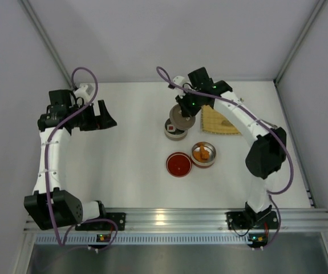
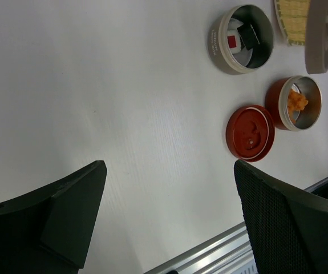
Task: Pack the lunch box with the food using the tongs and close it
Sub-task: Close the box lid on the packing box.
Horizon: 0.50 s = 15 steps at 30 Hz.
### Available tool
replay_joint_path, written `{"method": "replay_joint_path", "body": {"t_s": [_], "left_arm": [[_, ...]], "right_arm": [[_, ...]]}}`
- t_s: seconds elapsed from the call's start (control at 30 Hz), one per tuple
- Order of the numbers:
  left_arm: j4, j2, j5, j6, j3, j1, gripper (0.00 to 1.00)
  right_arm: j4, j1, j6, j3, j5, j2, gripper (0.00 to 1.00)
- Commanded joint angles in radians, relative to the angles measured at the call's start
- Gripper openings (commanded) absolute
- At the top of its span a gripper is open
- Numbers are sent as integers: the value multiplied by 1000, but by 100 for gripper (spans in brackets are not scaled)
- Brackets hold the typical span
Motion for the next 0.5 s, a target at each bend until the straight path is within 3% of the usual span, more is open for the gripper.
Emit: {"method": "replay_joint_path", "body": {"t_s": [0.0, 0.13, 0.47], "left_arm": [[46, -57, 23, 102, -39, -3, 98], [30, -57, 60, 123, -74, -3, 98], [47, -57, 90, 128, -173, -3, 98]], "right_arm": [[-235, -10, -63, 150, 65, 122, 0], [-280, -8, -73, 314, 83, 245, 0], [-261, 27, -96, 397, 160, 377, 0]]}}
